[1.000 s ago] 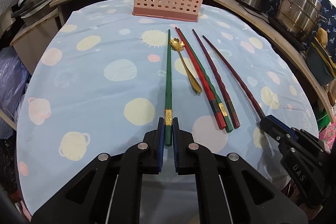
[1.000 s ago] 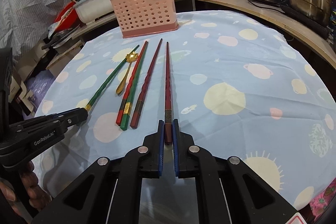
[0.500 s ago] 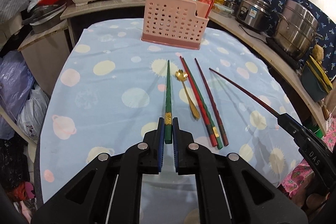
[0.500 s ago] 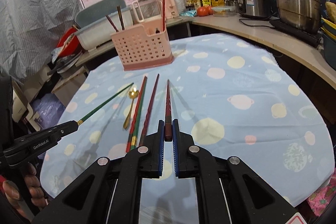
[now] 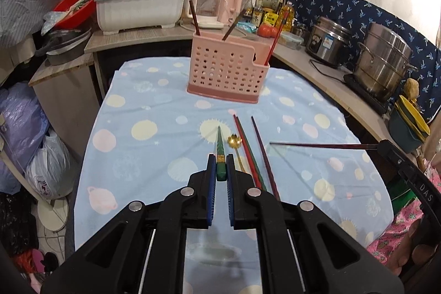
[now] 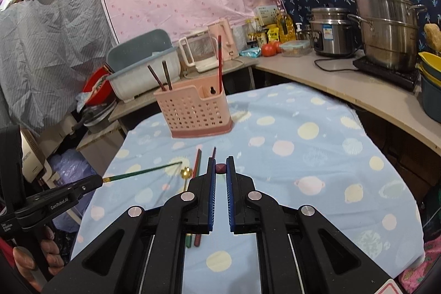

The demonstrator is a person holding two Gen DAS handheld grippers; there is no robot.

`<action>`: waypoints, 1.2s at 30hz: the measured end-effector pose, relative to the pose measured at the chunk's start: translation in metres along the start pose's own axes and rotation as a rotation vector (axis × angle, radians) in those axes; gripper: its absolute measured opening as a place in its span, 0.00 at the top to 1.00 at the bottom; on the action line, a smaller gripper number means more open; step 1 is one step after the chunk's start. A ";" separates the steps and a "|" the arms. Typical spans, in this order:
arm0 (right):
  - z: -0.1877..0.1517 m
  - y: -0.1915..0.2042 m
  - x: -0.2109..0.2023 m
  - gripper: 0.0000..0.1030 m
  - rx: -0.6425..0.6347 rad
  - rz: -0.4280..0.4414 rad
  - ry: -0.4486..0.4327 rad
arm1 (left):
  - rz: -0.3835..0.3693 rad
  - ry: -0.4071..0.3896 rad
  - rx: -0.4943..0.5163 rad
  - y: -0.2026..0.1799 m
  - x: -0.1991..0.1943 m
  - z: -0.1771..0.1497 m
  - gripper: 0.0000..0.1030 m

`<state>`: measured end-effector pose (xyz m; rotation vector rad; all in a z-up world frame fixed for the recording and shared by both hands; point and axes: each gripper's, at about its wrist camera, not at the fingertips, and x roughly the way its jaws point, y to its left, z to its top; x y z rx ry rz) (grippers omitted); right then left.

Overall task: Organize utensils
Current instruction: 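Lift both held chopsticks off the table toward the pink holder, then carry both chopsticks above the holder and open both tools to drop them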

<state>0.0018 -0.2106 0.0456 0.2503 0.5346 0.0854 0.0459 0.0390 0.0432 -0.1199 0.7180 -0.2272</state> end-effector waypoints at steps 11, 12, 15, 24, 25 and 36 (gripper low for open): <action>0.035 0.003 -0.005 0.93 -0.005 0.011 -0.069 | -0.003 -0.076 0.000 -0.003 -0.013 0.037 0.93; 0.037 0.004 -0.005 0.93 -0.005 0.013 -0.073 | -0.003 -0.086 0.001 -0.003 -0.014 0.040 0.93; 0.045 0.005 -0.004 0.93 -0.009 0.015 -0.085 | -0.003 -0.108 0.005 -0.004 -0.017 0.050 0.93; 0.078 0.013 0.010 0.93 -0.021 0.053 -0.107 | -0.008 -0.170 0.028 -0.007 -0.019 0.090 0.93; 0.082 0.014 0.012 0.93 -0.020 0.059 -0.110 | -0.009 -0.179 0.029 -0.006 -0.020 0.096 0.93; 0.161 0.028 0.054 0.93 -0.004 0.106 -0.165 | 0.007 -0.291 0.035 -0.005 -0.017 0.184 0.93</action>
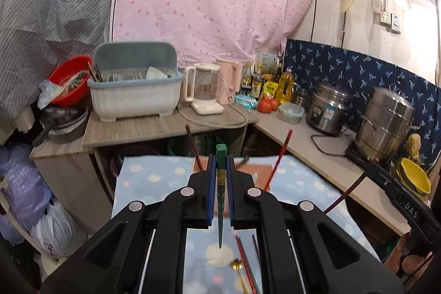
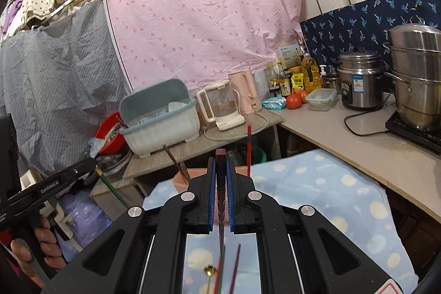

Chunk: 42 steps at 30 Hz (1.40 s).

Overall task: Organize utensils
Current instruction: 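Carry both chopsticks above the holder and open both tools to drop them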

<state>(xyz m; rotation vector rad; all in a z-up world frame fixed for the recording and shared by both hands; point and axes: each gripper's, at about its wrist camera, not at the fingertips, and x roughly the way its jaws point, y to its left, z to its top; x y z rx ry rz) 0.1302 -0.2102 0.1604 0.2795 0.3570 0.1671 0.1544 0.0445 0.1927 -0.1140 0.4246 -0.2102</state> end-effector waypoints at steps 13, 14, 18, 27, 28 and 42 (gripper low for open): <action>0.079 0.007 0.081 0.93 0.073 0.025 -0.077 | 0.040 -0.130 0.019 0.004 0.051 0.101 0.93; 0.081 0.007 0.087 0.93 0.075 0.026 -0.076 | 0.041 -0.130 0.020 0.005 0.056 0.105 0.93; 0.079 0.008 0.115 0.93 0.070 0.018 -0.051 | 0.051 -0.119 0.024 0.009 0.080 0.110 0.93; 0.041 0.002 0.162 0.93 0.056 -0.005 0.060 | 0.049 -0.021 -0.003 0.022 0.133 0.083 0.93; 0.038 0.001 0.165 0.93 0.056 -0.009 0.069 | 0.049 -0.008 -0.006 0.023 0.137 0.078 0.93; 0.016 -0.010 0.147 0.83 0.061 -0.045 0.083 | 0.060 0.057 -0.030 0.028 0.135 0.040 0.64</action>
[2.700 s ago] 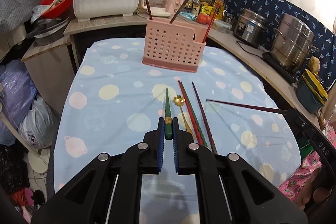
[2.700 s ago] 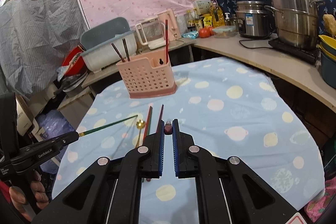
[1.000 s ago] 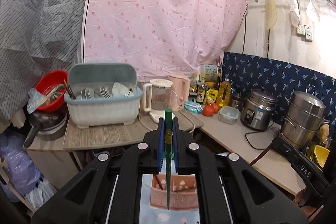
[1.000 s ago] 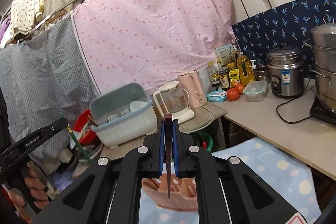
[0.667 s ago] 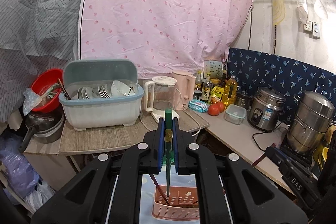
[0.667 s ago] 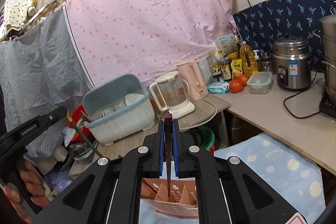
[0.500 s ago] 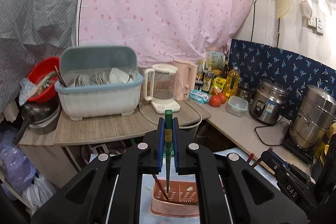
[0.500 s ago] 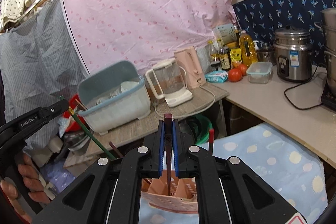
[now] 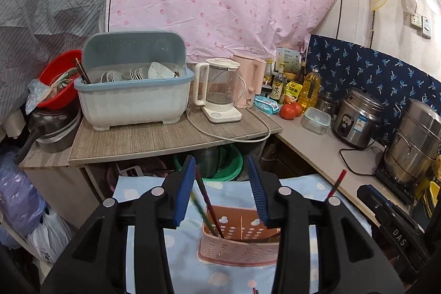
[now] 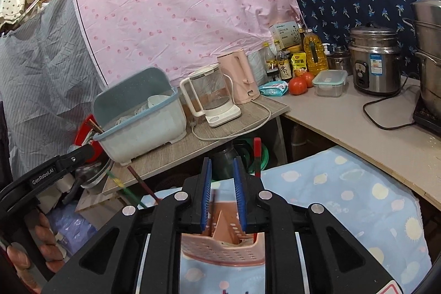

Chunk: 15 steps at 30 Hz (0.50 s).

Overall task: Organize utensils
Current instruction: 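Carry both chopsticks above the holder and open both tools to drop them, then grasp the dark red chopstick with right tool while left tool grasps the red chopstick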

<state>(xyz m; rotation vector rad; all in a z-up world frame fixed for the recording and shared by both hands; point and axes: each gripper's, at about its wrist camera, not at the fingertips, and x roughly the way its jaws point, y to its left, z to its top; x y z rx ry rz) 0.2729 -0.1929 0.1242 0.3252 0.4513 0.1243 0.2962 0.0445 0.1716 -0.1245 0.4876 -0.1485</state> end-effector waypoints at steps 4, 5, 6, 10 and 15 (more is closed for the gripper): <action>-0.014 -0.001 -0.019 0.83 -0.003 0.005 0.007 | -0.004 0.017 0.002 -0.001 -0.013 -0.012 0.64; -0.017 -0.002 -0.022 0.83 -0.003 0.005 0.011 | -0.002 0.023 0.005 -0.002 -0.017 -0.017 0.64; -0.023 -0.002 -0.027 0.83 -0.004 0.008 0.019 | -0.004 0.030 0.007 -0.003 -0.020 -0.022 0.64; -0.045 -0.005 -0.043 0.82 -0.002 0.009 0.055 | -0.012 0.068 0.014 -0.007 -0.030 -0.044 0.63; -0.077 -0.009 -0.062 0.81 0.005 0.000 0.103 | -0.022 0.125 0.036 -0.017 -0.041 -0.078 0.63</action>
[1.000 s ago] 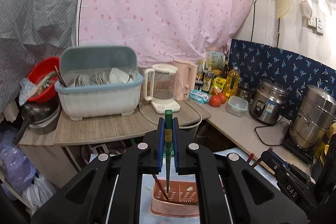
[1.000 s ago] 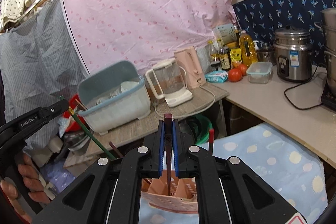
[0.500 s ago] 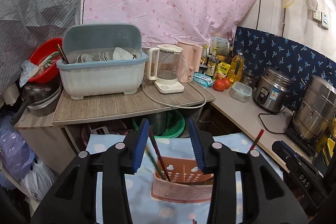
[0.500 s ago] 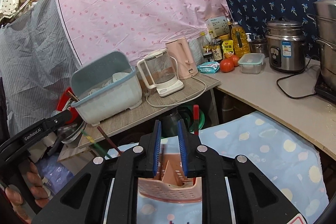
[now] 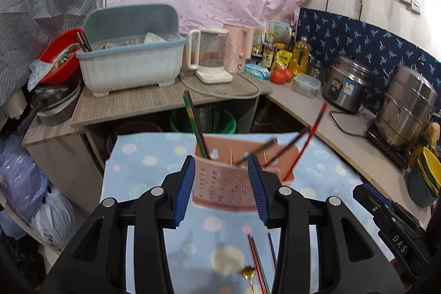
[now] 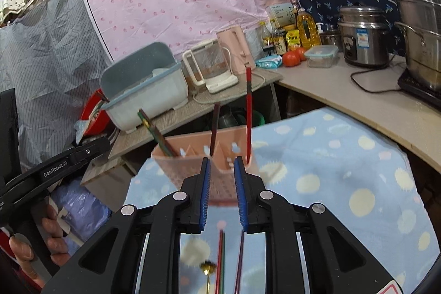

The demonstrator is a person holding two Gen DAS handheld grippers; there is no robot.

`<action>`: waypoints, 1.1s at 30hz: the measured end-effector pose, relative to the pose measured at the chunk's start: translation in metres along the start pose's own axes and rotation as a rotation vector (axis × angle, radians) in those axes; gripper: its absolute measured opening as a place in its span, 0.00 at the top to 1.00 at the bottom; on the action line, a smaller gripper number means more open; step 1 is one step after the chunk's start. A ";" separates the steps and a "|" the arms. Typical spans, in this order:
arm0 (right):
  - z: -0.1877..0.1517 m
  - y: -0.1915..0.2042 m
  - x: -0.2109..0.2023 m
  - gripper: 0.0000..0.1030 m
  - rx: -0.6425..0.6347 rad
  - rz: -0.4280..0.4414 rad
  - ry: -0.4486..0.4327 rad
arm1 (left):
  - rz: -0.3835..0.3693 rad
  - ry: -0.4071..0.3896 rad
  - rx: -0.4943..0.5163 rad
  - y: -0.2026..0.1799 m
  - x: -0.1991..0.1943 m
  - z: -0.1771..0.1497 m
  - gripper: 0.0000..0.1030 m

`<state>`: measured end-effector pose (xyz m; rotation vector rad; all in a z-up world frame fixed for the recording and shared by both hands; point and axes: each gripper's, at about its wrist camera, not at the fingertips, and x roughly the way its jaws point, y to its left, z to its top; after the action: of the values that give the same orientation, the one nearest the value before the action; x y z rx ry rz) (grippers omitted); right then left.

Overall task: Organize utensils
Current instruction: 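Grasp the dark red chopstick with right tool while left tool grasps the red chopstick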

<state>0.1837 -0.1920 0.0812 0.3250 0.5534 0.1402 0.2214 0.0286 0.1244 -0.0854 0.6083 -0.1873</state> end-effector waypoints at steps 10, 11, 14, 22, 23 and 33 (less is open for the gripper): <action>-0.085 -0.010 -0.028 0.79 -0.041 -0.051 0.116 | -0.044 0.127 0.011 -0.018 -0.015 -0.085 0.63; -0.096 -0.011 -0.031 0.79 -0.054 -0.065 0.132 | -0.049 0.146 0.010 -0.019 -0.016 -0.097 0.63; -0.129 -0.015 -0.035 0.79 -0.065 -0.082 0.192 | -0.051 0.206 0.010 -0.021 -0.015 -0.134 0.63; -0.195 -0.013 -0.041 0.79 -0.093 -0.098 0.296 | -0.025 0.324 0.014 -0.018 -0.013 -0.207 0.63; -0.198 -0.013 -0.041 0.79 -0.097 -0.097 0.301 | -0.025 0.336 0.009 -0.017 -0.013 -0.214 0.63; -0.220 0.001 -0.040 0.79 -0.120 -0.076 0.331 | -0.014 0.357 0.012 -0.016 -0.020 -0.240 0.63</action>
<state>0.0319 -0.1413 -0.0748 0.1628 0.8803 0.1539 0.0651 0.0115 -0.0582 -0.0450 0.9622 -0.2216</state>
